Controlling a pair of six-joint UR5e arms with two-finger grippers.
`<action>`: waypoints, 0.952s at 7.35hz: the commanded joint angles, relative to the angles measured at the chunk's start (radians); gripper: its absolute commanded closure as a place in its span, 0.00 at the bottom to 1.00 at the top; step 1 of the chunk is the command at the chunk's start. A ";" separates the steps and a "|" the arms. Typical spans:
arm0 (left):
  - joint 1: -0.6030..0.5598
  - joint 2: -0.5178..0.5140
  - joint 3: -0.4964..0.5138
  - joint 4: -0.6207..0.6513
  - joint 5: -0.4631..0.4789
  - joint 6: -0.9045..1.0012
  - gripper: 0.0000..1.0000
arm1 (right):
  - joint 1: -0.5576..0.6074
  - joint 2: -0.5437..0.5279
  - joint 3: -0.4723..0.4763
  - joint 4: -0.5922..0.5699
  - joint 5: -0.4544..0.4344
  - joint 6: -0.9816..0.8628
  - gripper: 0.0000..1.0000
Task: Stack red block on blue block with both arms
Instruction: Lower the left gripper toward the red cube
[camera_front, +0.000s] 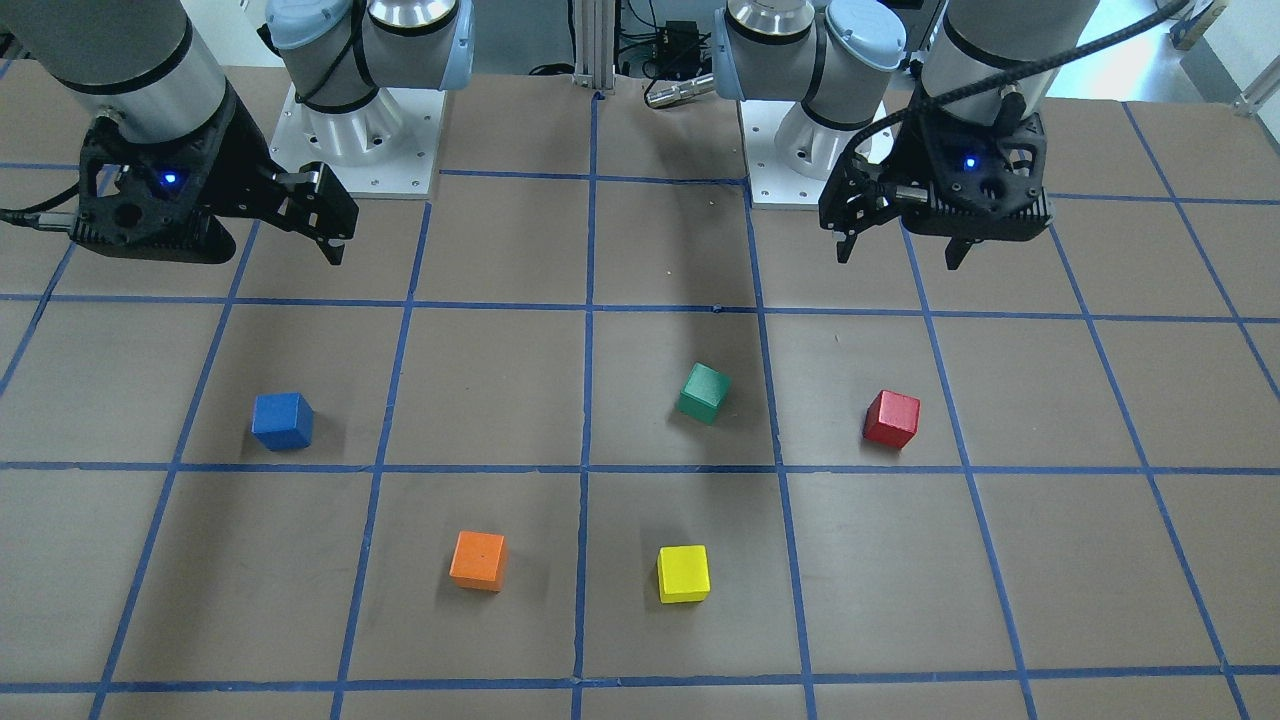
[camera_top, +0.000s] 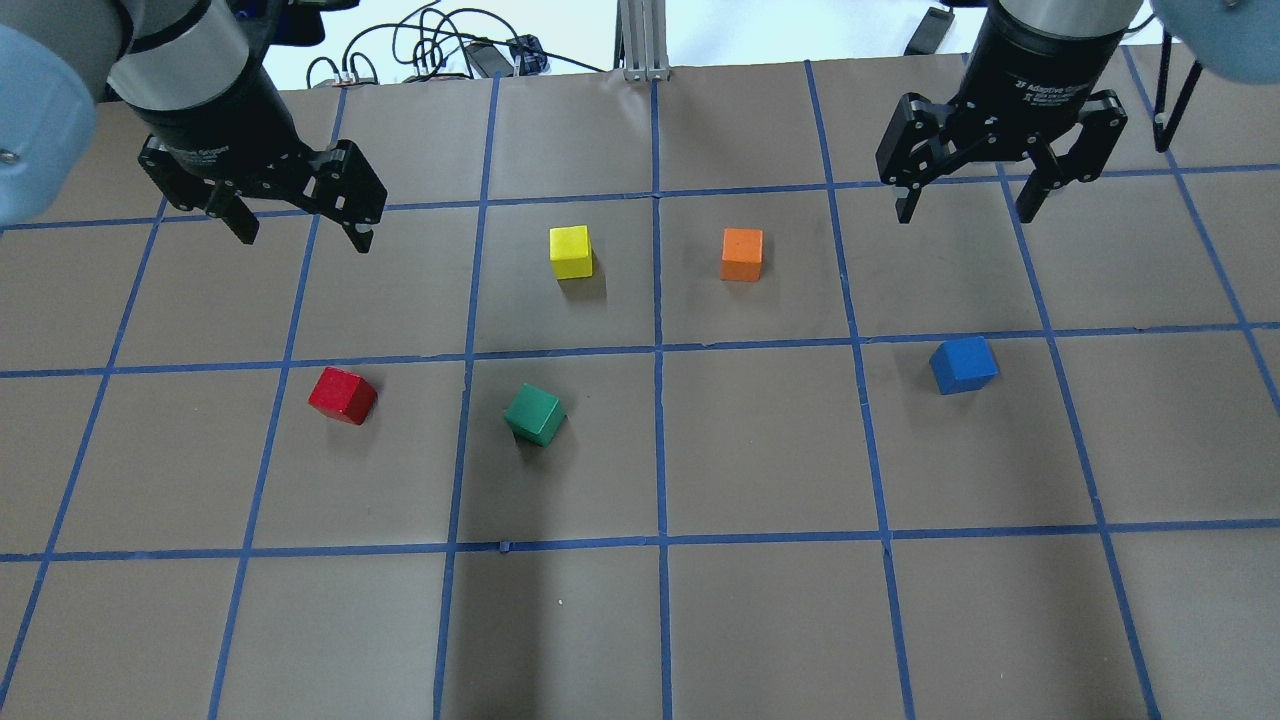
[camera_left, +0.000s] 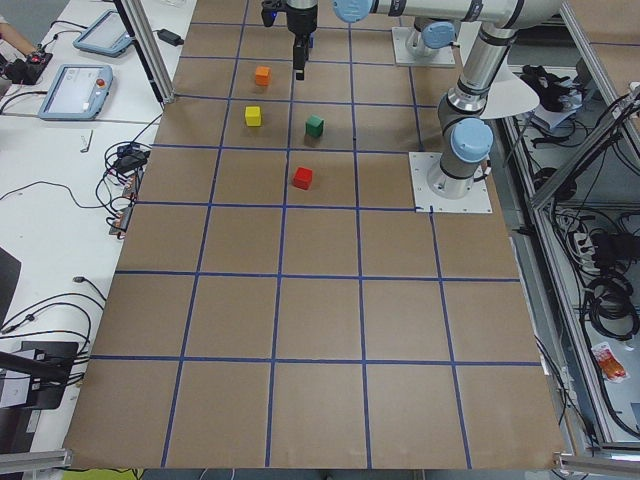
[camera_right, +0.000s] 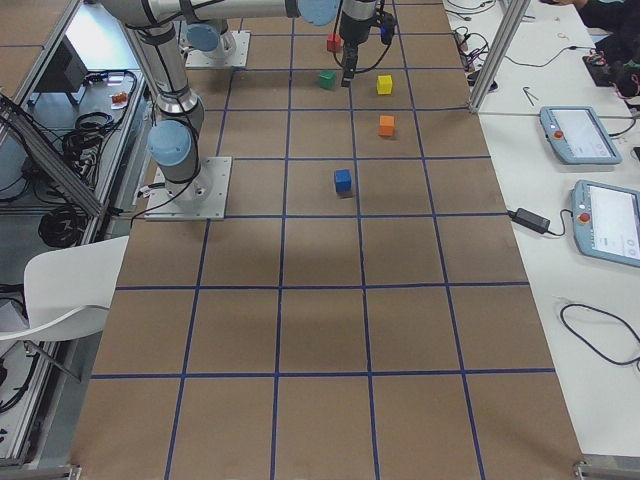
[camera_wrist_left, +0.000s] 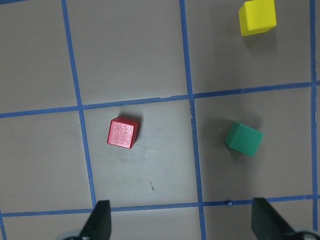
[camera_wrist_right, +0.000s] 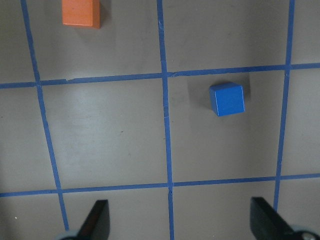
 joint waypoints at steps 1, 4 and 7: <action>0.113 -0.030 -0.108 0.112 -0.035 0.105 0.00 | 0.000 -0.018 0.038 -0.015 0.000 -0.001 0.00; 0.148 -0.050 -0.314 0.313 -0.023 0.257 0.00 | 0.000 -0.026 0.058 -0.023 0.000 -0.001 0.00; 0.243 -0.079 -0.536 0.632 -0.030 0.415 0.00 | 0.000 -0.030 0.064 -0.029 -0.002 -0.001 0.00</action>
